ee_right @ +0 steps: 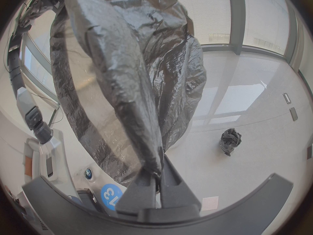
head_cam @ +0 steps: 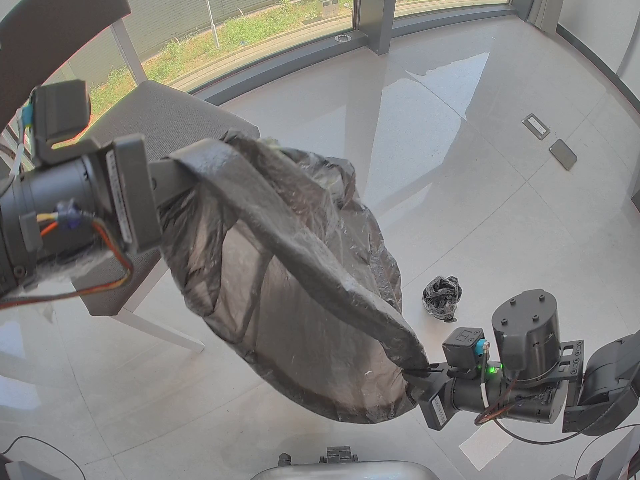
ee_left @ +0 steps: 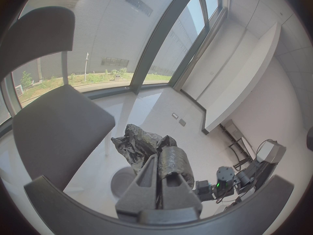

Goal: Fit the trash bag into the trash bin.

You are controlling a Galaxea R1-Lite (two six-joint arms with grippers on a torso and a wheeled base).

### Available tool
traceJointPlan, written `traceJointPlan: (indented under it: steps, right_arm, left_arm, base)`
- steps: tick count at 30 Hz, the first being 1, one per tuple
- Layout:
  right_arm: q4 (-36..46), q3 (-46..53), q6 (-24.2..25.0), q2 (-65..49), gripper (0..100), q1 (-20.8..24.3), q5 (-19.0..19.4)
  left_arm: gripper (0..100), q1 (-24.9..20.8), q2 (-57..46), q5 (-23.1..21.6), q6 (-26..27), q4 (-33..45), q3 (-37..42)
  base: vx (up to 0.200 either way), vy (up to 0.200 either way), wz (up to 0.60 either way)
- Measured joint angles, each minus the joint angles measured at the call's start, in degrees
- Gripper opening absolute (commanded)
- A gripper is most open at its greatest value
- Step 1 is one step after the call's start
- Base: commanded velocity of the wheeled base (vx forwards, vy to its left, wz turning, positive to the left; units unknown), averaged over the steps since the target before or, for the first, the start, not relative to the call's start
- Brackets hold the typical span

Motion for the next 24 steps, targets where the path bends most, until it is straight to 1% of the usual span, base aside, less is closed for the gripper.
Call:
traceJointPlan:
  steps: [4,9,15,19,24]
  right_arm:
    - [0.00,1.16,-0.22,-1.16,0,1.10,-0.02]
    - [0.02,1.32,-0.13,-1.82,0,1.43,-0.62]
    - [0.05,1.41,0.68,-2.52,0,1.07,-0.71]
    - [0.05,1.40,1.29,-2.84,0,1.38,-0.77]
    - [0.11,1.88,1.51,-3.19,0,1.68,-0.77]
  left_arm:
    - [0,-0.33,-2.56,1.78,-0.30,2.62,2.44]
    - [0,-0.22,-4.40,2.82,-0.33,3.21,4.41]
    - [0,-0.04,-5.40,4.90,-0.26,4.86,5.27]
    - [0,0.00,-6.10,5.42,-0.20,6.35,5.33]
    - [0,-0.02,-8.35,5.75,-0.15,11.43,5.46]
  base:
    - [0.000,0.000,0.00]
    - [0.000,0.000,0.00]
    - [0.000,0.000,0.00]
    - [0.000,0.000,0.00]
    - [0.000,0.000,0.00]
